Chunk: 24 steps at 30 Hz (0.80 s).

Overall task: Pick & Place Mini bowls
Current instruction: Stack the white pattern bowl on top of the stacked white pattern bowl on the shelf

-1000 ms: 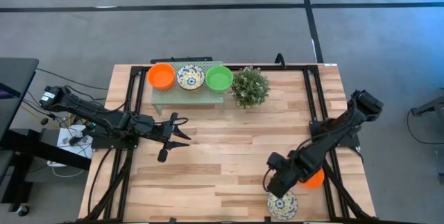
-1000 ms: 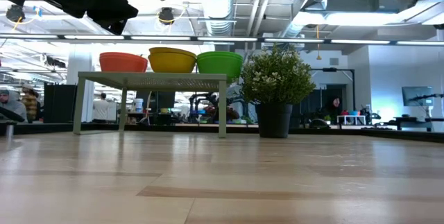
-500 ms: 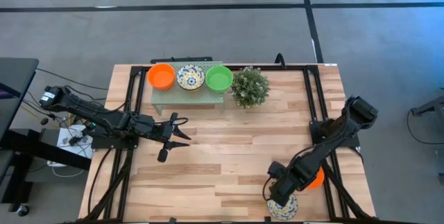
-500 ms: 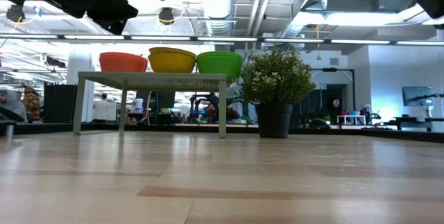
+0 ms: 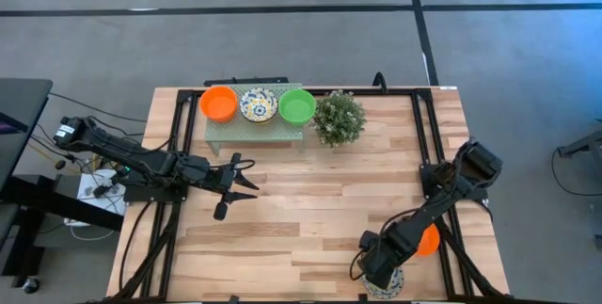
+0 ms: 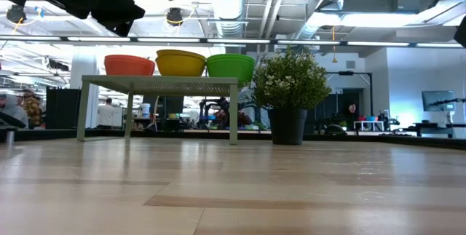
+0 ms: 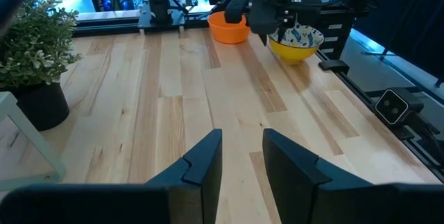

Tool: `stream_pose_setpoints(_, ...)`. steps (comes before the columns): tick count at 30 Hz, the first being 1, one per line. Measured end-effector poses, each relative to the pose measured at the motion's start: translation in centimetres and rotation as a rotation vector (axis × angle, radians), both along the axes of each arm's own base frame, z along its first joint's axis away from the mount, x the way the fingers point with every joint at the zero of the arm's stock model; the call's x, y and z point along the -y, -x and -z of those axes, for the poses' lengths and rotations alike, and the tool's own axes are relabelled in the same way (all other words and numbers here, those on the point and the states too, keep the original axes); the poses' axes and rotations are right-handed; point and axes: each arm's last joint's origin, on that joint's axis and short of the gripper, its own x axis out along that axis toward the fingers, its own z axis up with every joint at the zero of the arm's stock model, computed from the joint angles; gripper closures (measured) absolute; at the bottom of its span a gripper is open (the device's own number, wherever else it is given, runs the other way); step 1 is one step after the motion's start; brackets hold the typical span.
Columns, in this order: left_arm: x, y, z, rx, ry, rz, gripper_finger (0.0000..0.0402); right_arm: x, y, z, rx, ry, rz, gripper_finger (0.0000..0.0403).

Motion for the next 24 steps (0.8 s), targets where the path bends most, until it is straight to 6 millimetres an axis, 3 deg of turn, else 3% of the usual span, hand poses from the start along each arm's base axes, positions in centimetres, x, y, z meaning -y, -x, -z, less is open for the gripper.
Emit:
stream_pose_setpoints(6, 0.0, 0.0, 0.0, 0.0, 0.0, 0.0, 0.0295, 1.0, -0.8, -0.8, -0.006, -0.084, -0.04, 0.0386)
stream_pose_setpoints(10, 0.0, 0.0, 0.0, -0.003, -0.001, 0.0, 0.0295, 2.8, -1.7, -2.2, 0.038, -0.094, 0.009, 0.0381)
stream_pose_setpoints(15, 0.2, 0.3, 0.6, -0.064, -0.022, 0.015, 0.0295, 6.1, -3.2, -4.9, 0.212, -0.062, 0.034, 0.0395)
stream_pose_setpoints(20, 0.6, 0.7, 0.9, -0.097, -0.041, 0.044, 0.0295, 10.7, -5.0, -7.4, 0.475, 0.125, 0.063, 0.0383)
stream_pose_setpoints(24, 0.6, 1.3, 0.2, -0.055, -0.039, 0.059, 0.0295, 14.9, -7.3, -9.3, 0.707, 0.272, 0.229, 0.0385)
